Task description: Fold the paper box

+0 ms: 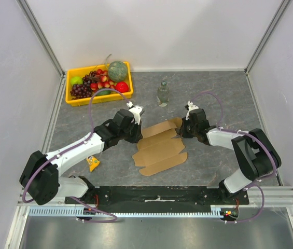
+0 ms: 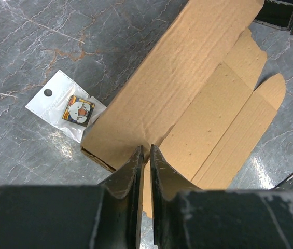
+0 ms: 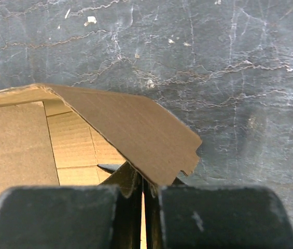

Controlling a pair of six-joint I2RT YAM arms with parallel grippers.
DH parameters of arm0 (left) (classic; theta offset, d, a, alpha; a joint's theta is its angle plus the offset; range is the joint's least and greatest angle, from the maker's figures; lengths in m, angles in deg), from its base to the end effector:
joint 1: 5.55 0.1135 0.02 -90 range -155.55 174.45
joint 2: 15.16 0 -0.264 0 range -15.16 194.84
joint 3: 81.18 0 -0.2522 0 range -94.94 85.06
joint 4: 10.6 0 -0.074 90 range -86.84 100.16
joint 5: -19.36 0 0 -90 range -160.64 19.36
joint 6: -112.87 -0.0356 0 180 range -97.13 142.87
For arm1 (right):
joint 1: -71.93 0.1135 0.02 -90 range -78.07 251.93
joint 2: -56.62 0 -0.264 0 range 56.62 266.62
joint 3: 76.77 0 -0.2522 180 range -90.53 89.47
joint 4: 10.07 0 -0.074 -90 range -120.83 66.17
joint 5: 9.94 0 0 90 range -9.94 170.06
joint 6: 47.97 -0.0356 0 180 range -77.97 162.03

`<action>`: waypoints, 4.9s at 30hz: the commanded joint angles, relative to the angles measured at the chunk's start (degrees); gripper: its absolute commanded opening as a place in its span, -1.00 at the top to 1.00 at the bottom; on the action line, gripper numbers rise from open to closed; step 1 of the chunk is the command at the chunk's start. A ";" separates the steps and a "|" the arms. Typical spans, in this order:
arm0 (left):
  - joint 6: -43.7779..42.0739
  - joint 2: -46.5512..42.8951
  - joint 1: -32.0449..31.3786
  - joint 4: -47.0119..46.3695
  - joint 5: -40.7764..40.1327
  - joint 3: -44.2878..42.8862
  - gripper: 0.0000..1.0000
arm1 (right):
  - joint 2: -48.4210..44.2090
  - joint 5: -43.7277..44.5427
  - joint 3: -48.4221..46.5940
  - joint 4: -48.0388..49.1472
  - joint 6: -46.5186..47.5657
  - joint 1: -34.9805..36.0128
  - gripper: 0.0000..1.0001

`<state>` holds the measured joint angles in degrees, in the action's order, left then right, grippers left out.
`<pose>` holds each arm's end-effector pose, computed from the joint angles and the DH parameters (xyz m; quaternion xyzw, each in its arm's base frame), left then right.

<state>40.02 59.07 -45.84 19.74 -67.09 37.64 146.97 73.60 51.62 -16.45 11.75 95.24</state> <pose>0.2072 -0.1786 0.2354 0.1961 0.8969 -0.2150 0.3331 0.2698 0.1206 0.1422 0.0346 0.9224 0.2183 0.3167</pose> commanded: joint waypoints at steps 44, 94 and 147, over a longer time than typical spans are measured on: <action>2.19 0.56 -0.58 -1.29 -0.48 1.72 0.76 | 10.02 -24.39 5.06 28.04 -8.56 -1.07 0.98; 2.72 0.38 -0.66 -1.72 0.14 2.68 0.78 | 16.26 -27.38 4.62 35.43 -15.68 -0.55 1.00; 9.13 -6.83 -0.31 0.91 -13.48 6.81 0.79 | -5.43 -11.57 -0.56 -1.21 1.54 -0.28 0.63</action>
<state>47.73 51.23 -46.19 20.97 -79.40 43.58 147.42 56.66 53.79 -9.61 8.82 94.87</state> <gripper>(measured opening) 0.109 0.183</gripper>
